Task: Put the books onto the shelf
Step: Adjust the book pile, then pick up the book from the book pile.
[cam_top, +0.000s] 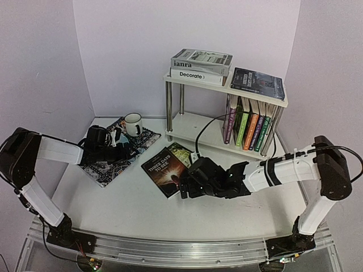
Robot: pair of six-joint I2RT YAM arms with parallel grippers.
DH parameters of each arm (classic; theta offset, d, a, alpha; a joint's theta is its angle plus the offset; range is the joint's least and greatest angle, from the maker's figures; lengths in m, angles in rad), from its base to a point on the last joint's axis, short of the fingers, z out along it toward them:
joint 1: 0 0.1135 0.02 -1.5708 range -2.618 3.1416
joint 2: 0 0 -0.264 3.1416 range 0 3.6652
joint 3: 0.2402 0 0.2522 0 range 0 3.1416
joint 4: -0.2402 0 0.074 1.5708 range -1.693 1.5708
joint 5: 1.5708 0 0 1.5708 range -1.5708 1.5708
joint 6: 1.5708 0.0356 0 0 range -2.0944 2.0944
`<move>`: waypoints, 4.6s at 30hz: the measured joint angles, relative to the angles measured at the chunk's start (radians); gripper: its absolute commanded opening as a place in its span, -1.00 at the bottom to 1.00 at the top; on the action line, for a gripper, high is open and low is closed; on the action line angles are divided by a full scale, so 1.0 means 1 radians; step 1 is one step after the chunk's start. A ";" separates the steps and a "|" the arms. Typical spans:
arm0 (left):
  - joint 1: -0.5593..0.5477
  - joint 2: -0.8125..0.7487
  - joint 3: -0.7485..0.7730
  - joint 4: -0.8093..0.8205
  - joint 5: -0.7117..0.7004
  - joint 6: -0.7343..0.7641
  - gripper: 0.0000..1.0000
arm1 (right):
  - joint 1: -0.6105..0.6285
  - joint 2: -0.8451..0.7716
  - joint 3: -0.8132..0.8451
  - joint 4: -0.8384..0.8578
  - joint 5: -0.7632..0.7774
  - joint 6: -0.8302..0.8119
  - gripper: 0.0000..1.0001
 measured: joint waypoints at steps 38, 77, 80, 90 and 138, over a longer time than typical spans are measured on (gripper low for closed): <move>-0.061 0.455 0.327 -0.019 0.254 0.129 0.23 | -0.004 -0.040 -0.085 0.060 0.026 0.211 0.97; -0.284 0.006 -0.009 -0.132 0.014 -0.106 0.74 | -0.004 -0.136 -0.156 0.088 0.066 -0.002 0.97; -0.267 0.006 -0.007 -0.137 -0.004 -0.085 0.77 | -0.004 -0.131 -0.158 0.095 0.041 0.043 0.97; -0.214 0.076 0.056 -0.140 0.032 0.007 0.50 | -0.099 -0.127 -0.243 0.190 -0.123 0.228 0.69; -0.208 -0.036 -0.046 0.002 0.048 0.041 0.96 | -0.289 -0.069 -0.361 0.626 -0.565 0.294 -1.00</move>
